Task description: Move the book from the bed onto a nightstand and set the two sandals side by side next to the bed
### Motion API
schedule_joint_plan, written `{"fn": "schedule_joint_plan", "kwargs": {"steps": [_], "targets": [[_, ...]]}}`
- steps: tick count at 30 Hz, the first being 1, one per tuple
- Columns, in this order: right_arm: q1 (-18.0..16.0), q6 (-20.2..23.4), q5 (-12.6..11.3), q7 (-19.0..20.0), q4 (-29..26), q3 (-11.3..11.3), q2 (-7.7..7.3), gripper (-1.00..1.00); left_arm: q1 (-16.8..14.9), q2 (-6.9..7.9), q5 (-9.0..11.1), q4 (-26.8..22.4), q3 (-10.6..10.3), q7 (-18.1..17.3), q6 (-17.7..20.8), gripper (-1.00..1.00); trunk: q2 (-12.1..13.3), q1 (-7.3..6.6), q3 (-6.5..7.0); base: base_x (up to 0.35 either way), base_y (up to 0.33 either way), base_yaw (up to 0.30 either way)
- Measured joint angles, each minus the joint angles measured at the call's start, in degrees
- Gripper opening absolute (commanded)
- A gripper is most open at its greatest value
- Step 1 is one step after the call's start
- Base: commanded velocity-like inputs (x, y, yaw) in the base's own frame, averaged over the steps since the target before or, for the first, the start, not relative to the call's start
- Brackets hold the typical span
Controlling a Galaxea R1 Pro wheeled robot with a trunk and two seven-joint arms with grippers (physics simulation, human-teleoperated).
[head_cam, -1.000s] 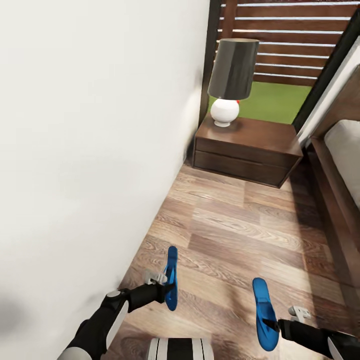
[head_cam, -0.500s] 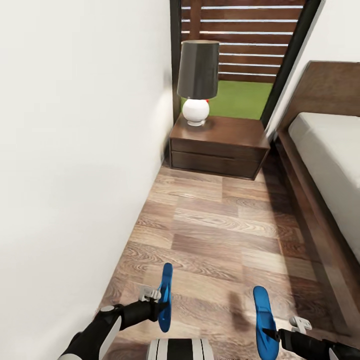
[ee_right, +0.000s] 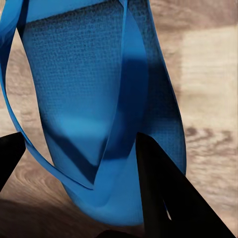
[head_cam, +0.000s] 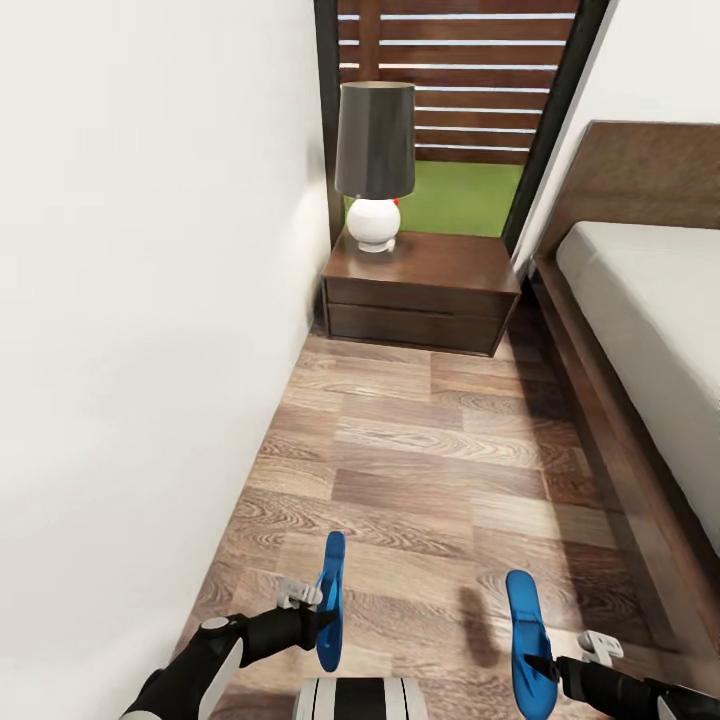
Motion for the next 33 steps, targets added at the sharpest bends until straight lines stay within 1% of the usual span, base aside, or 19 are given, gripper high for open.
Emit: {"fn": "schedule_joint_plan", "kwargs": {"steps": [3,16,21,31,33], "targets": [[0.0,-0.2,0.0,0.0,0.0,0.0,0.01,-1.00,0.0,-0.02,0.2,0.2,0.0,0.0,0.0,-1.00,0.0,0.00,0.00,0.000,0.000,0.000],[0.0,-0.2,0.0,0.0,0.0,0.0,0.08,-1.00,0.0,-0.13,0.1,0.3,0.0,0.0,0.0,-1.00,0.2,-0.34,2.89,0.000,0.000,-0.011],[0.0,-0.2,0.0,-0.1,0.0,0.0,0.09,-1.00,0.0,-0.14,0.1,0.4,0.0,0.0,0.0,-1.00,0.2,-0.47,4.15,0.000,0.000,-0.212],[0.0,-0.3,0.0,-0.1,0.0,0.0,0.36,-1.00,0.0,-0.15,0.1,1.1,0.0,-0.1,0.0,-1.00,0.4,-0.73,6.40,0.000,0.000,-0.289],[0.0,-0.3,0.0,-0.1,0.1,0.0,0.46,-1.00,0.0,-0.14,0.1,1.1,0.0,0.0,0.0,-1.00,0.4,-0.78,6.84,0.000,0.000,-0.111]]}}
